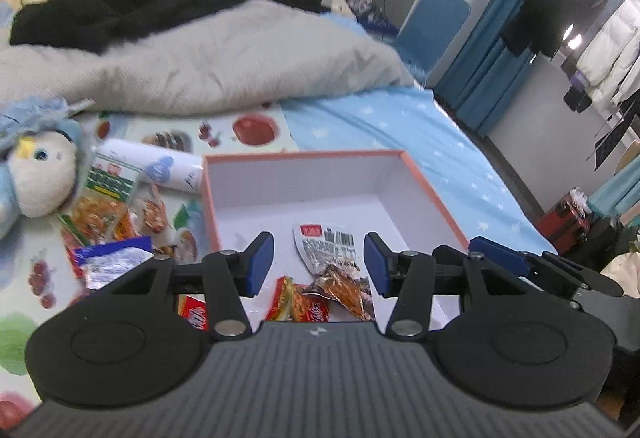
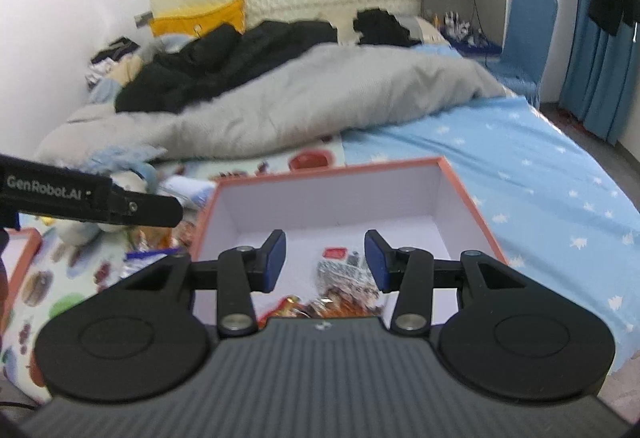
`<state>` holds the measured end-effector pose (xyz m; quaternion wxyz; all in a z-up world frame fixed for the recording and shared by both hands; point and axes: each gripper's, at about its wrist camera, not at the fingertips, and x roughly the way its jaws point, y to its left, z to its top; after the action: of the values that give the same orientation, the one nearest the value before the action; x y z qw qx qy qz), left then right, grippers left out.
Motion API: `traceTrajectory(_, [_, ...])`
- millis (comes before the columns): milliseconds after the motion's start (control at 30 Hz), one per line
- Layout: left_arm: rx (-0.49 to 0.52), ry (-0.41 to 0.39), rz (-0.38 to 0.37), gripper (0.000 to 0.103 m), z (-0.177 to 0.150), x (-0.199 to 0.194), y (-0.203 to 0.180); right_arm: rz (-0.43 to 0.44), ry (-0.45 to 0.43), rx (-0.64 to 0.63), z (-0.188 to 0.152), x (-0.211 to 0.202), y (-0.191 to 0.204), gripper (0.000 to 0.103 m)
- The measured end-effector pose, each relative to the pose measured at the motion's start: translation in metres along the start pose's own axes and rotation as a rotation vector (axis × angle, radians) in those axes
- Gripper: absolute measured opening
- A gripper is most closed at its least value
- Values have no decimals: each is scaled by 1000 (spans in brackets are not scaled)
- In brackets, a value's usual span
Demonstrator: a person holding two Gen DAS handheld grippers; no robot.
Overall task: Organize snacks
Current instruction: 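Withdraw both tools from the box back toward the snack pile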
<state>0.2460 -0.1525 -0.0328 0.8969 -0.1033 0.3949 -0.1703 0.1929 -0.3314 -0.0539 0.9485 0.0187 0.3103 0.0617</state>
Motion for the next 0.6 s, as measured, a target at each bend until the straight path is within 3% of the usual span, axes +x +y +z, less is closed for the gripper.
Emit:
traceTrajectory(300, [13, -122, 32, 56, -9, -68, 21, 38, -85, -25, 8, -31, 36, 46])
traceTrajectory(600, [-4, -171, 61, 56, -27, -111, 46, 100, -123, -25, 1, -48, 66, 46])
